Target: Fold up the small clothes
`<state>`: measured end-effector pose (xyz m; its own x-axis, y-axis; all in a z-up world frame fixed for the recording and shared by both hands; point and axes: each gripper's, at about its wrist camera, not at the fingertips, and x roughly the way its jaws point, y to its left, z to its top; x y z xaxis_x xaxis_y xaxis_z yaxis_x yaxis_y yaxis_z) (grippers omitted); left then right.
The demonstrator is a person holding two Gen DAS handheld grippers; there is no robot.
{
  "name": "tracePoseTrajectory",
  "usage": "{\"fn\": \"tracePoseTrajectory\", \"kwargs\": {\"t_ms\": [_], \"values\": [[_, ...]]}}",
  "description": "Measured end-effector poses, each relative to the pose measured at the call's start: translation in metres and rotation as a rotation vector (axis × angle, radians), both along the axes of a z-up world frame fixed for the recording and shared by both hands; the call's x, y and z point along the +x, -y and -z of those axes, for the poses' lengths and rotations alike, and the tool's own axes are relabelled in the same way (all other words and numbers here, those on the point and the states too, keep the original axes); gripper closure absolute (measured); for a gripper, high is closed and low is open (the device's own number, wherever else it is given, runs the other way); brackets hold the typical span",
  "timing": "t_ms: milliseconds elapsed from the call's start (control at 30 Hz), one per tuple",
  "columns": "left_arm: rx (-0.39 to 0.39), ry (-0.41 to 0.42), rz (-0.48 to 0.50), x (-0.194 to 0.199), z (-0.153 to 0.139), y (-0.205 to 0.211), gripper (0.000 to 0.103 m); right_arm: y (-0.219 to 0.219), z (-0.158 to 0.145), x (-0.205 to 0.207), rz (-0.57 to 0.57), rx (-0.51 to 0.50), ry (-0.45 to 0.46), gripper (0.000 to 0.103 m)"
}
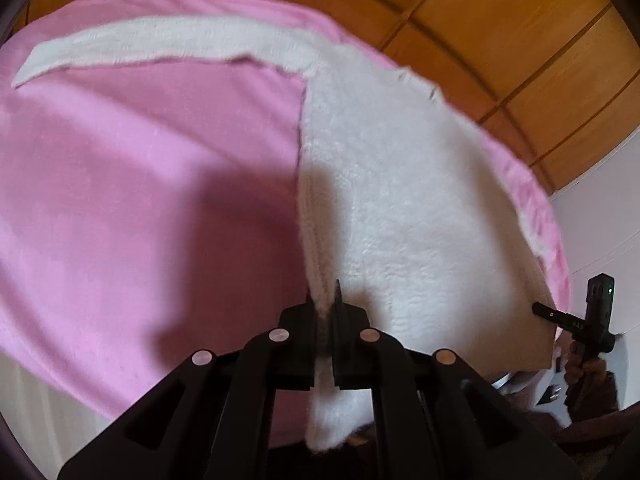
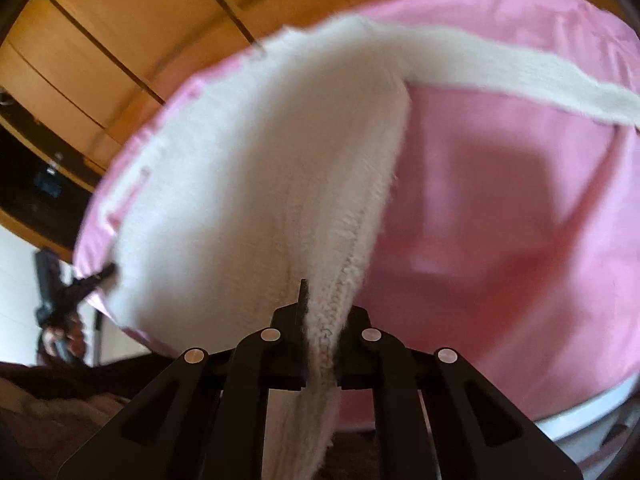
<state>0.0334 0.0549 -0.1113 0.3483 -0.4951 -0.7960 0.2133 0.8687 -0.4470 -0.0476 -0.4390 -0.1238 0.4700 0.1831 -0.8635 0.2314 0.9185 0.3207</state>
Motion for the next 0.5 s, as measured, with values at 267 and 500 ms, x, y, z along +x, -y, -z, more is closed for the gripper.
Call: {"fn": "tracePoseTrajectory", "kwargs": {"t_ms": [267,500], "values": [[0.028,0.063,-0.046,-0.001,-0.017,-0.005,0.063,0.04,-0.011,-0.01,0.083,0.047,0.078,0.076],[0.007,0.164,-0.143,0.028,-0.045,-0.002,0.042,0.184,-0.028,-0.036,0.617,0.105,0.262,0.054]]}}
